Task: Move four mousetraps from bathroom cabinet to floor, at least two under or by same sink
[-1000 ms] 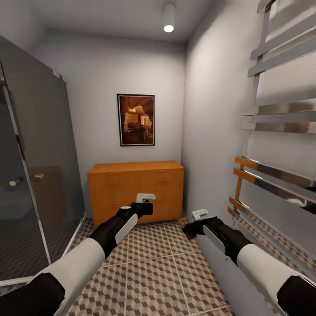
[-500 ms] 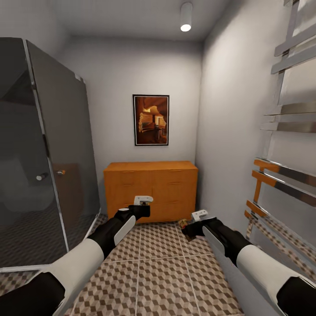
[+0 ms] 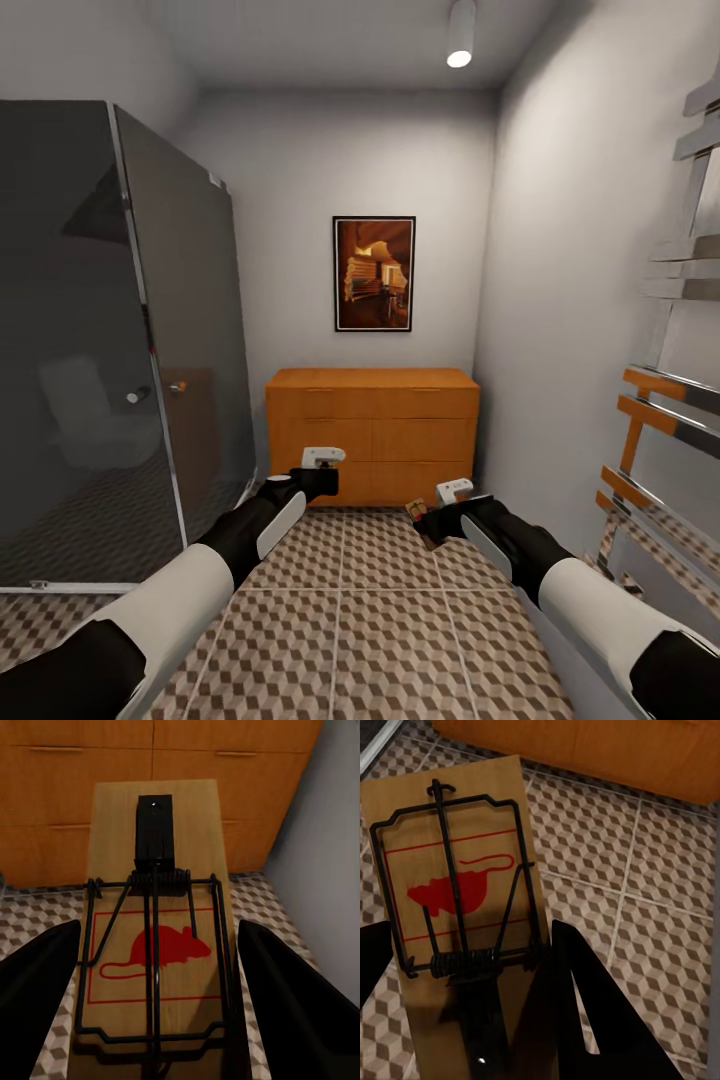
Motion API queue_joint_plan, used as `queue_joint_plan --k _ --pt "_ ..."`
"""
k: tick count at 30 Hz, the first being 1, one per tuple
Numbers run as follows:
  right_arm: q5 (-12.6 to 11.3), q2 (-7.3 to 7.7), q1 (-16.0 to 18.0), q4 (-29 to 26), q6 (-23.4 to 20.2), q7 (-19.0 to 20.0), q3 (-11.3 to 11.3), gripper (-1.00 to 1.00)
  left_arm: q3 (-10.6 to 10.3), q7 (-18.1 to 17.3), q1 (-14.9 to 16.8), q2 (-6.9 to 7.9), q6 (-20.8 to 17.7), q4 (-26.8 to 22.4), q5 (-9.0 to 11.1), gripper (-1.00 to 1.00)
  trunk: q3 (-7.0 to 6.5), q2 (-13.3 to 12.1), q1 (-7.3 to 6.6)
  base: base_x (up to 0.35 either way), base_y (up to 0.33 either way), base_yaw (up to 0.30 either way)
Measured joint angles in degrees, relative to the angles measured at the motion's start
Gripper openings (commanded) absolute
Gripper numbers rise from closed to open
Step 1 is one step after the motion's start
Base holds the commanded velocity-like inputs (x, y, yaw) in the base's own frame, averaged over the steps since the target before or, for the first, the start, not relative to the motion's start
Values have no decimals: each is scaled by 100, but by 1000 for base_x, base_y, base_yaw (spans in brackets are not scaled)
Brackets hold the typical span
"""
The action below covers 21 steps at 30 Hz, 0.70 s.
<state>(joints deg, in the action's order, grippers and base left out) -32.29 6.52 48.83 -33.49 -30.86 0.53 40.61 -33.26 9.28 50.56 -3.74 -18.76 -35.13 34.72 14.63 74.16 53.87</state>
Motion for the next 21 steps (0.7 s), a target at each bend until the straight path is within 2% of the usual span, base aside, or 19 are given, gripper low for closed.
queue_joint_plan --k 6,8,16,21 --pt "-6 -2 -1 0 -4 1 6 -100 0 2 0 -6 -1 -1 1 -100 0 0 0 0 0 7" --pt "21 64 64 64 -68 9 37 -100 12 23 -52 -69 -65 -20 -55 -100 0 0 0 0 0 0" --pt "57 145 288 -47 -326 22 40 -100 0 48 59 -55 -158 -165 -232 -100 0 0 0 0 0 0" --pt "78 196 126 -131 -487 61 -2 -100 2 58 -103 -37 -278 -192 -281 -100 0 0 0 0 0 0"
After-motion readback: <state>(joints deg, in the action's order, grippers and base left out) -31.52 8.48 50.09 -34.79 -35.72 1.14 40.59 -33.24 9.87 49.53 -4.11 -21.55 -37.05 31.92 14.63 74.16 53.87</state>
